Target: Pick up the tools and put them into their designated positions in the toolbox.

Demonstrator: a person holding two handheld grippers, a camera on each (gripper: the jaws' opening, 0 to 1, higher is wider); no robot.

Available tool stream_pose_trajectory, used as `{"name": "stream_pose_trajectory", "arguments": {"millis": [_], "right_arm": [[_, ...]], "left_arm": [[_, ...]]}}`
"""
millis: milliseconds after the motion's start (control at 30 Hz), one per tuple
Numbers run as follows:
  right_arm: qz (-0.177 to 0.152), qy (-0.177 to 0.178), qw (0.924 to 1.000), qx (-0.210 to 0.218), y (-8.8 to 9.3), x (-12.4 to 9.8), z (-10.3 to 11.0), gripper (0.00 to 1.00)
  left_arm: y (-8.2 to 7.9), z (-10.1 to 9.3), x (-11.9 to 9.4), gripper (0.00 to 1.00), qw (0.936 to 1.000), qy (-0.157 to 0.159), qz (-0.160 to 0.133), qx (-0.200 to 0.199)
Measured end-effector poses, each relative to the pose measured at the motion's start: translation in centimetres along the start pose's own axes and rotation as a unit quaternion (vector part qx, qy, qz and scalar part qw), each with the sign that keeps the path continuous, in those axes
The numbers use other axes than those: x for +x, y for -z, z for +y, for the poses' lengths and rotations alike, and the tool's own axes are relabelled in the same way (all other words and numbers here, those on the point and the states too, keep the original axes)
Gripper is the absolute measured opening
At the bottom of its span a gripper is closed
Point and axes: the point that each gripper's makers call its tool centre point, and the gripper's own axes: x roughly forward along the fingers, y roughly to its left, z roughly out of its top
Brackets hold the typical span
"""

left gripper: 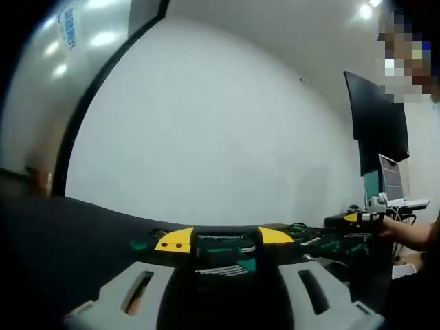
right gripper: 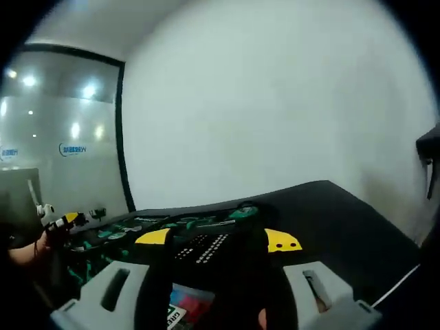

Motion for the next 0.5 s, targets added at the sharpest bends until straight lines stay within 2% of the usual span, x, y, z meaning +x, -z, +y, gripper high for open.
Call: {"name": "stream_pose_trajectory", "arguments": {"millis": [100,233,267,367,433,500], "right_arm": [[0.005,0.003,1.0,0.004,0.2,0.1,-0.2,0.48],[0.02,0.003,0.9998,0.009,0.9,0.5,-0.2,0.48],[0.024,0.001,0.9997,0.007,1.0,0.5,-0.1,0.48],[0.024,0.003,0.9996,-0.015,1.0,0.1,0.1,0.48],[0.023,0.003,0.9996,-0.018,0.9,0.2,0.2,0.48],[0.027,-0.002,0.9996,-0.011,1.0,0.3,0.6,0.48]], "left_arm": [[-0.3,-0.4,0.0,0.3,1.0,0.003,-0.006,0.007],[-0.8,-0.4,-0.2,0.3,0.9998,0.008,-0.017,-0.004],[-0.9,-0.3,-0.2,0.3,0.9998,0.005,-0.019,-0.005],[-2.3,0.7,-0.6,0.29,0.998,-0.019,-0.054,-0.028],[-2.4,1.6,-0.9,0.28,0.9974,-0.037,-0.053,-0.033],[-2.4,1.6,-1.0,0.27,0.9974,-0.032,-0.056,-0.032]]}}
